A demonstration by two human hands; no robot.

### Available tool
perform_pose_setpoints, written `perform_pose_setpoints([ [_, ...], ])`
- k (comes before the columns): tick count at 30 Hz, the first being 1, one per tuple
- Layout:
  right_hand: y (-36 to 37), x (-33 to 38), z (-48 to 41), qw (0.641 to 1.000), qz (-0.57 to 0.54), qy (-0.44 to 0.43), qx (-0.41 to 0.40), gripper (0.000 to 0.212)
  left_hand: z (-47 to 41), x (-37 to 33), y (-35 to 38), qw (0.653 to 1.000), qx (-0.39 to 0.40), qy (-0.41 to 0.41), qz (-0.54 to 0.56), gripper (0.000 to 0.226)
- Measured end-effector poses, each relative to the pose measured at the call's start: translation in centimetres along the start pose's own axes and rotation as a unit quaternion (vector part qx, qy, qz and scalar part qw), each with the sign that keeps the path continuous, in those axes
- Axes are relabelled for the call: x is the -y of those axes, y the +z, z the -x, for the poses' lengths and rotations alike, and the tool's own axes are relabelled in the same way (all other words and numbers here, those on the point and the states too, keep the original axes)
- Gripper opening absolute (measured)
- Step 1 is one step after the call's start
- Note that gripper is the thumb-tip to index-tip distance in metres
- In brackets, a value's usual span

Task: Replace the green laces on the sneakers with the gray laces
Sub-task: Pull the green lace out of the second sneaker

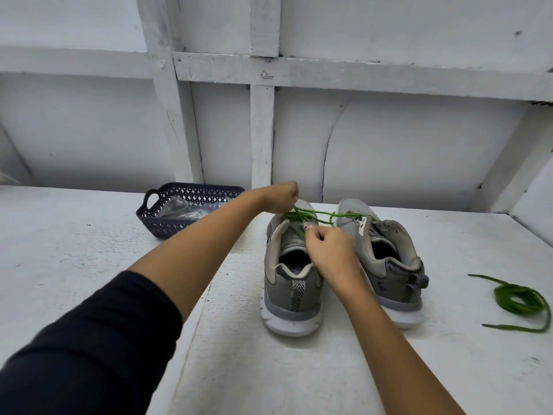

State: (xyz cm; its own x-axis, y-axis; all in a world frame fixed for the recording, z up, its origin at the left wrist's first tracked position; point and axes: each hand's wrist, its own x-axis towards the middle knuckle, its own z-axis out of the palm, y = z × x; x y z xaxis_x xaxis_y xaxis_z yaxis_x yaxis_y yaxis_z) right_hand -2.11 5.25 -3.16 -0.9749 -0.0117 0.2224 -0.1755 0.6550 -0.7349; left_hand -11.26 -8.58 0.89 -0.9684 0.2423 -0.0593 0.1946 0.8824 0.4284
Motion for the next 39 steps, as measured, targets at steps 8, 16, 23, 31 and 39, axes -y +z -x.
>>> perform_pose_setpoints([
  [8,0.0,-0.1,0.3,1.0,-0.003,0.002,-0.008,0.048,0.8,0.2,-0.1,0.994,-0.089,-0.016,0.058,0.027],
  [16,0.3,-0.3,0.0,1.0,0.001,0.0,-0.024,0.043,4.1,2.9,1.7,0.986,-0.052,-0.064,0.146,0.016],
  [23,0.3,-0.3,-0.1,1.0,0.003,0.009,-0.019,0.043,3.6,1.8,3.3,0.971,-0.155,-0.073,0.169,0.015],
  [31,0.1,-0.1,-0.1,1.0,0.0,0.007,-0.011,0.044,1.4,1.2,0.0,0.909,-0.14,-0.137,0.368,0.015],
  [39,0.1,-0.4,-0.1,1.0,-0.003,0.007,-0.014,0.047,2.7,1.0,-1.6,0.998,-0.009,0.015,-0.067,0.023],
])
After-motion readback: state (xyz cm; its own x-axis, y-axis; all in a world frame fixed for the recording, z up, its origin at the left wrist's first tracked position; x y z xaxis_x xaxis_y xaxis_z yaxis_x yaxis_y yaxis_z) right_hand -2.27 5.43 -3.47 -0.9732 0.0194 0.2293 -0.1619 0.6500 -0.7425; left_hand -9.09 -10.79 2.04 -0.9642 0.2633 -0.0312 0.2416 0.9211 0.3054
